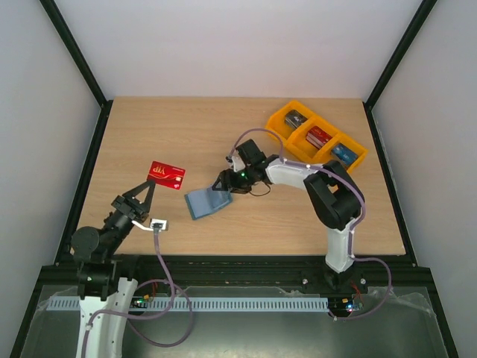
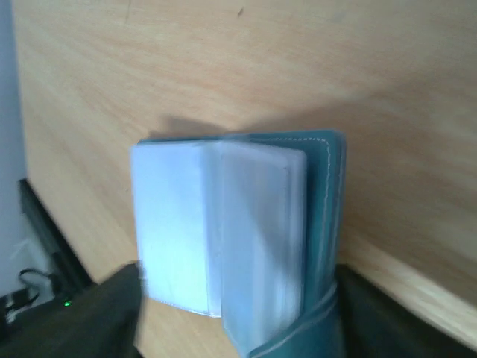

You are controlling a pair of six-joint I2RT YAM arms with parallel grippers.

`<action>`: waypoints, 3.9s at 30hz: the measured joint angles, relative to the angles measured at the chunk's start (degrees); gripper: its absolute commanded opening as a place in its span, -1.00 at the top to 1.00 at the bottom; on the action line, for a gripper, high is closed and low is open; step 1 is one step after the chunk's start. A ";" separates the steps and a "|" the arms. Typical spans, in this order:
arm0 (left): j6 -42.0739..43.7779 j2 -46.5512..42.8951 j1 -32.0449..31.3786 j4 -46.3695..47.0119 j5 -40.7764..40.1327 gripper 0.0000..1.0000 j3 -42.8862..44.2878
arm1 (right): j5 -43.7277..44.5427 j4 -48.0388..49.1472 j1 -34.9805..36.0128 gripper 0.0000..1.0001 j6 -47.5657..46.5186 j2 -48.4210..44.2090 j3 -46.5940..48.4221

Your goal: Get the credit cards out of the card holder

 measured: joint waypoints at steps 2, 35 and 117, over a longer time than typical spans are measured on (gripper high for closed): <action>-7.80 0.04 0.00 -2.32 1.97 0.95 1.70 | 3.54 -5.01 -0.57 -0.97 -3.06 -0.11 2.58; -150.18 18.51 -1.60 42.58 18.78 0.95 8.39 | -12.46 6.62 17.11 0.22 -30.12 -28.39 21.11; -156.82 5.84 10.93 -12.79 -17.27 -0.99 -14.03 | 78.31 -8.17 -28.33 -0.02 -76.76 12.68 23.65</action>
